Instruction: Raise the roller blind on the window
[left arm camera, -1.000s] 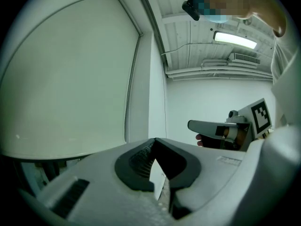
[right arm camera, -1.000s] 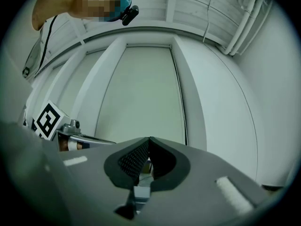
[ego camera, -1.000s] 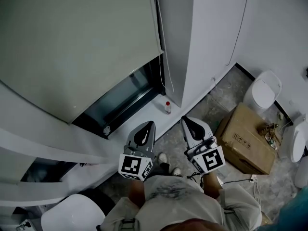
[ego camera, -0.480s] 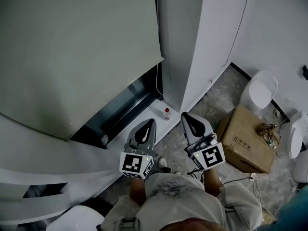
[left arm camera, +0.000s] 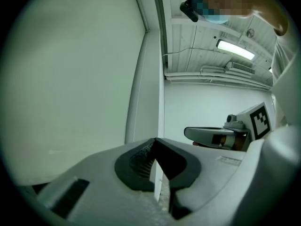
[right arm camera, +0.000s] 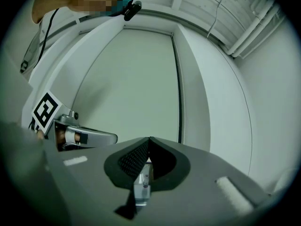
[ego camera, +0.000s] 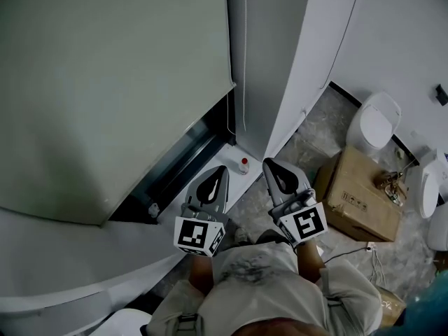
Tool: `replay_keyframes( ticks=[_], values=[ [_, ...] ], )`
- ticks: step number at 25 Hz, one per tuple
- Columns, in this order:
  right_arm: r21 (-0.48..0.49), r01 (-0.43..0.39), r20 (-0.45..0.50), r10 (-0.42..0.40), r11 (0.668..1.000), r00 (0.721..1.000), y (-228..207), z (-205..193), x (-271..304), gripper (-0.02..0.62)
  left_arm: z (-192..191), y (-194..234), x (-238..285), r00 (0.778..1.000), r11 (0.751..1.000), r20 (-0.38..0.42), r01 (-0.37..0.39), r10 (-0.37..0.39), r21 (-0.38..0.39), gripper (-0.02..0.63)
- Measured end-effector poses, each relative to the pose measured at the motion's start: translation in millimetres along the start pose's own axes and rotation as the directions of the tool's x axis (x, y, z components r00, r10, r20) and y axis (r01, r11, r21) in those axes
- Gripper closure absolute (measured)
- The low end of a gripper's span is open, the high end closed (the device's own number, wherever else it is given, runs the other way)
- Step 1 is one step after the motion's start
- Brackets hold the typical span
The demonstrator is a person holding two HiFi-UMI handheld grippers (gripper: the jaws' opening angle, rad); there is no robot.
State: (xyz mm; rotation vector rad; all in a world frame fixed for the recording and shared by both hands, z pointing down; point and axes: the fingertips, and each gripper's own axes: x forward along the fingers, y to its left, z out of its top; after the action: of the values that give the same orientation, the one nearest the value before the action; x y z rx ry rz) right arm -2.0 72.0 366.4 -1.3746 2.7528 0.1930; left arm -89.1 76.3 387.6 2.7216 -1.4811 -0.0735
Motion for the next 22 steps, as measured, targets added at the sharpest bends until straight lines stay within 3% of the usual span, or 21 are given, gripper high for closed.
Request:
replay_keyframes(
  ticks=[11,22],
  values=[
    [0.03,-0.004,-0.043,0.006,1.0,0.999,-44.9,-27.2,47.0,0.584,-5.4,28.1,62.0,1.0,1.0,-0.017,0.001,-0.001,0.004,0.6],
    [0.009,-0.092,0.046,0.092,0.996,0.995,-101.1,-8.8,85.5,0.584,5.9,34.2,125.6,0.997,0.997,-0.001,-0.083,0.083,0.004,0.6]
  ],
)
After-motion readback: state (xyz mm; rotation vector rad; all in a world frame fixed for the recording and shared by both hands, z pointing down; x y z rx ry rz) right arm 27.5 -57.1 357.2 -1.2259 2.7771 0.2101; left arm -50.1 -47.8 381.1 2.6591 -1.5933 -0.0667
